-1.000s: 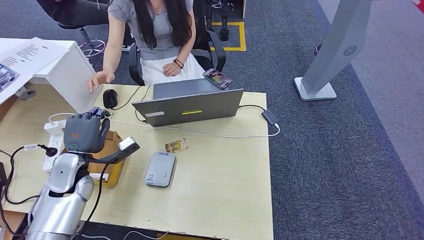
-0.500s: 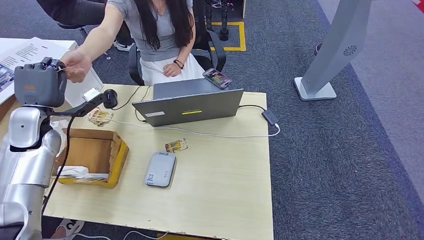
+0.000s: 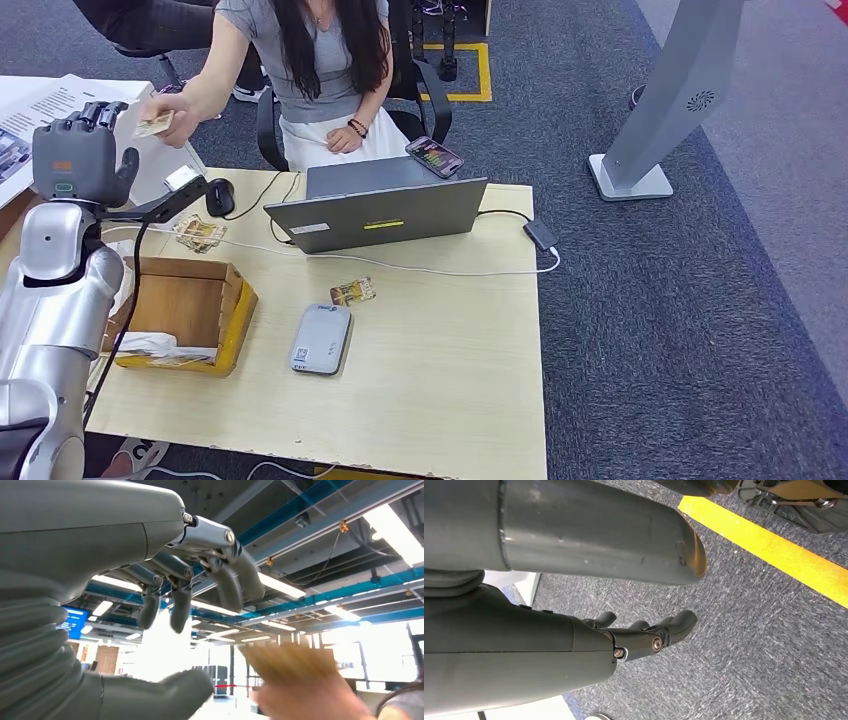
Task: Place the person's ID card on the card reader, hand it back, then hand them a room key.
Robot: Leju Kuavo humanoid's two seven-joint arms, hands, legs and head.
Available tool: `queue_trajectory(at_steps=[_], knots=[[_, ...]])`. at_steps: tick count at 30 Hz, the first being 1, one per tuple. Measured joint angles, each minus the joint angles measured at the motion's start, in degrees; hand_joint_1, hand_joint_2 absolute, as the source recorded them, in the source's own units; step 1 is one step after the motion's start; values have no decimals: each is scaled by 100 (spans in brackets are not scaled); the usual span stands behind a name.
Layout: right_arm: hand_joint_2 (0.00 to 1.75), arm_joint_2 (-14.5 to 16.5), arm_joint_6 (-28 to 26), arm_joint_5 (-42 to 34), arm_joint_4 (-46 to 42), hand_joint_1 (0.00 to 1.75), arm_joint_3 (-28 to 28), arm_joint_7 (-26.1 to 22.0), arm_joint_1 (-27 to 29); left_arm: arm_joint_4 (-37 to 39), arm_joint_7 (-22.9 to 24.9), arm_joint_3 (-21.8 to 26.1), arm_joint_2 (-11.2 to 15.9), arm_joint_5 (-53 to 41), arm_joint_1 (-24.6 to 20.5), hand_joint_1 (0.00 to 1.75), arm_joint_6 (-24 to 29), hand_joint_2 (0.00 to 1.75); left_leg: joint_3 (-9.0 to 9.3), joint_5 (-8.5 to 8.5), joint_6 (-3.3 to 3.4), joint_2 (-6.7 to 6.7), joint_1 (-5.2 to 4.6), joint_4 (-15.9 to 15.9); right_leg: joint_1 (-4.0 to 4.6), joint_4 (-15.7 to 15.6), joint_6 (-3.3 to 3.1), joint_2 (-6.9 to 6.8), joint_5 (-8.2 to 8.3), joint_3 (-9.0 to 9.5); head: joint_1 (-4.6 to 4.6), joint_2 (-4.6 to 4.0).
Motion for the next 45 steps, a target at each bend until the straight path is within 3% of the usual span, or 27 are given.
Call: queue_trajectory(at_steps=[8,11,20,25,28,35,42,45], knots=[[0,11,3,35,0,0,-96,-9,-7,-384,-256,-1,-139,225,516,0,126,175,-1,-1,0,2,-1,0,-1,-2,1,2,-1,-1,1,0],[0,14,-11,15,1,0,-159,-19,-7,-877,-356,-14,-245,280,930,0,116,175,0,-3,3,5,-4,0,-2,-3,1,4,-1,-1,-1,0],[0,62,-177,-148,2,0,-509,-19,18,-3262,-443,-424,-481,143,3441,0,526,175,1,-32,14,53,-6,-1,-4,-10,7,47,-7,-9,1,0],[0,66,-226,-202,2,0,-692,24,47,-4209,-399,-639,-481,-101,4836,0,899,175,3,-44,15,64,-6,-3,-3,-11,13,57,-17,-9,0,0],[0,68,-261,-209,2,0,-777,13,62,-4588,-257,-742,-447,-207,5446,0,1009,175,1,-45,16,56,-5,-3,-3,-11,17,48,-21,-9,0,0],[0,77,-282,-211,2,0,-873,-22,61,-4988,-98,-831,-371,-229,5978,0,899,175,4,-44,15,51,-4,-3,-3,-10,17,39,-20,2,-1,0],[0,78,-288,-209,2,0,-1010,-94,66,-5143,690,-882,-50,-13,6703,0,172,175,9,-44,15,48,-3,-4,-2,-10,14,38,-24,3,0,0],[0,78,-276,-151,2,0,-1044,-52,65,-5094,814,-826,34,218,6817,0,-199,175,6,-44,15,37,-3,-4,-2,-10,12,27,-26,3,0,0]])
